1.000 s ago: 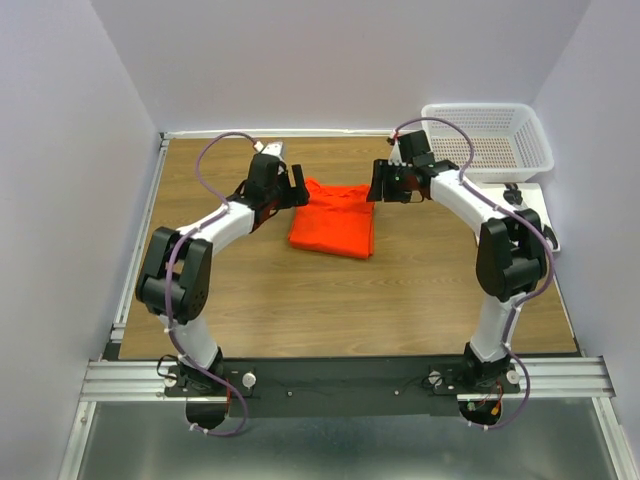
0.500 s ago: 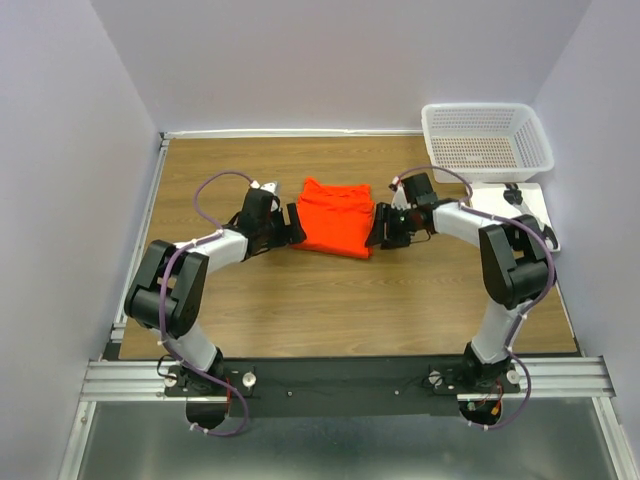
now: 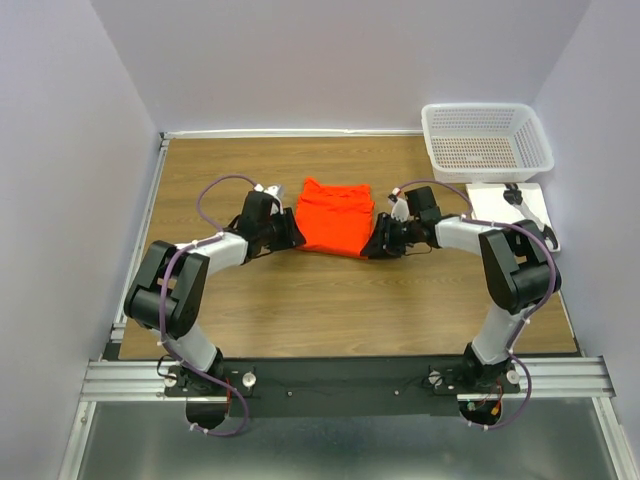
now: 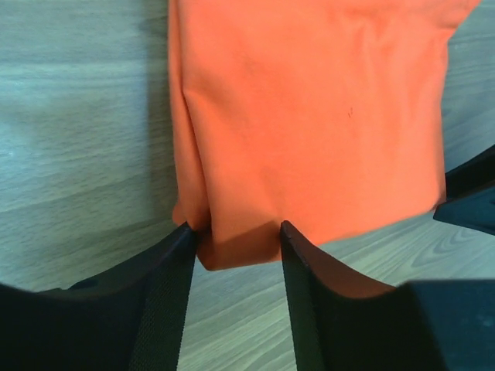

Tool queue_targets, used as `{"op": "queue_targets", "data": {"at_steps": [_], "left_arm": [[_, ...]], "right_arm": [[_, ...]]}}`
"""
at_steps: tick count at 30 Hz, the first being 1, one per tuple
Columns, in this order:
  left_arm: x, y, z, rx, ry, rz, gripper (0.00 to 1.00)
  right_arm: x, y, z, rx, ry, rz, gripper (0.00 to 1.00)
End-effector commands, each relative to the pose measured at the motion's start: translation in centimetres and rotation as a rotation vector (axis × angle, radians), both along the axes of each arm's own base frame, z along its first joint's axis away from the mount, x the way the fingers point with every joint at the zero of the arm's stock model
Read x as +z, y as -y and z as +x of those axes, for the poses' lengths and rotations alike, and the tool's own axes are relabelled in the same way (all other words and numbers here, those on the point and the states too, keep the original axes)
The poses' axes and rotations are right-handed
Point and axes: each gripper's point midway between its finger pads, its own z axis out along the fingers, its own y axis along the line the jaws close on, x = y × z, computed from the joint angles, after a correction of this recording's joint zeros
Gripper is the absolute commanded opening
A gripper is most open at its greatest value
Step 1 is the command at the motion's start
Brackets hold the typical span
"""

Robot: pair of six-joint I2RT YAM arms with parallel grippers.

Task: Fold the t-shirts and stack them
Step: Fold the tshirt

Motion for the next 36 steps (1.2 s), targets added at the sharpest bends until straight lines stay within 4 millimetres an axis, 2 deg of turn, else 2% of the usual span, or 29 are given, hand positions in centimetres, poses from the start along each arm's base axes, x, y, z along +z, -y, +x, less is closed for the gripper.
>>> {"op": "queue_targets", "data": {"at_steps": [1,2,3,5,6,7,9,11,12,14,16,17,18,20,21,23,25,26,27,29,30,32,33,34,36], "left_arm": [[-0.8,0.9,-1.7,-0.040,-0.030,-0.032,0.45],[-0.9,0.8,-1.8,-0.041,-0.033,-0.033,0.42],[-1.0,0.8,-2.2,-0.042,-0.040,-0.035,0.36],[-1.2,1.0,-3.0,-0.048,-0.054,-0.043,0.30],[-1.2,1.0,-3.7,-0.056,-0.064,-0.052,0.24],[-1.2,1.1,-4.1,-0.062,-0.070,-0.059,0.23],[-0.8,1.6,-5.4,-0.085,-0.080,-0.085,0.22],[-1.4,1.5,-7.2,-0.093,-0.116,-0.089,0.22],[-0.7,1.5,-7.7,-0.096,-0.105,-0.097,0.21],[-1.4,1.1,-9.7,-0.097,-0.148,-0.086,0.21],[-1.0,0.5,-10.9,-0.089,-0.156,-0.075,0.22],[-0.2,0.5,-11.1,-0.091,-0.132,-0.082,0.22],[-0.5,0.3,-11.9,-0.091,-0.155,-0.076,0.22],[0.0,1.1,-12.5,-0.106,-0.153,-0.096,0.22],[0.4,1.7,-12.2,-0.115,-0.135,-0.114,0.22],[0.8,3.7,-12.6,-0.154,-0.141,-0.140,0.22],[1.0,6.4,-12.2,-0.205,-0.142,-0.160,0.22],[0.0,8.2,-13.3,-0.256,-0.184,-0.151,0.22],[1.1,10.0,-12.6,-0.283,-0.157,-0.176,0.23],[1.1,13.0,-13.7,-0.352,-0.164,-0.182,0.27],[1.4,14.8,-13.1,-0.375,-0.158,-0.187,0.30],[1.8,17.2,-13.3,-0.418,-0.147,-0.194,0.34],[1.5,18.8,-14.0,-0.453,-0.152,-0.194,0.35],[3.3,20.8,-13.4,-0.479,-0.112,-0.228,0.37],[5.1,23.7,-13.5,-0.533,-0.070,-0.255,0.50]], "right_arm": [[-0.5,-0.5,-1.2,0.025,-0.030,0.062,0.43],[-0.6,-0.5,-1.4,0.025,-0.033,0.064,0.42],[-0.8,-0.5,-1.9,0.031,-0.044,0.069,0.37],[-0.9,-0.4,-2.3,0.031,-0.051,0.070,0.32],[-1.0,-0.2,-2.7,0.032,-0.058,0.067,0.27],[-1.0,-0.2,-2.9,0.032,-0.059,0.068,0.24],[-0.6,-0.1,-3.2,0.035,-0.051,0.074,0.20],[-0.7,0.0,-4.2,0.039,-0.072,0.082,0.13],[-0.2,0.0,-4.5,0.041,-0.069,0.092,0.12],[-0.7,0.4,-6.1,0.044,-0.100,0.089,0.07],[-0.6,0.8,-7.1,0.042,-0.111,0.082,0.07],[-0.8,1.0,-8.0,0.042,-0.129,0.077,0.07],[-0.9,1.3,-8.4,0.038,-0.140,0.069,0.07],[-0.4,1.6,-8.7,0.030,-0.127,0.060,0.10],[-0.7,2.0,-8.6,0.006,-0.126,0.023,0.13],[0.2,2.5,-7.5,-0.028,-0.075,-0.010,0.15],[0.9,3.5,-5.8,-0.102,-0.019,-0.082,0.18],[2.2,3.9,-4.9,-0.133,0.031,-0.095,0.20],[2.5,4.9,-3.8,-0.193,0.066,-0.149,0.23],[4.3,6.0,-2.6,-0.256,0.144,-0.187,0.24],[4.7,7.1,-1.9,-0.305,0.175,-0.238,0.28],[5.8,8.1,-1.4,-0.347,0.226,-0.276,0.29],[6.8,8.6,-1.1,-0.369,0.264,-0.288,0.29],[7.1,9.7,-0.9,-0.400,0.287,-0.338,0.29],[8.5,11.0,-0.7,-0.446,0.332,-0.377,0.33]]}}
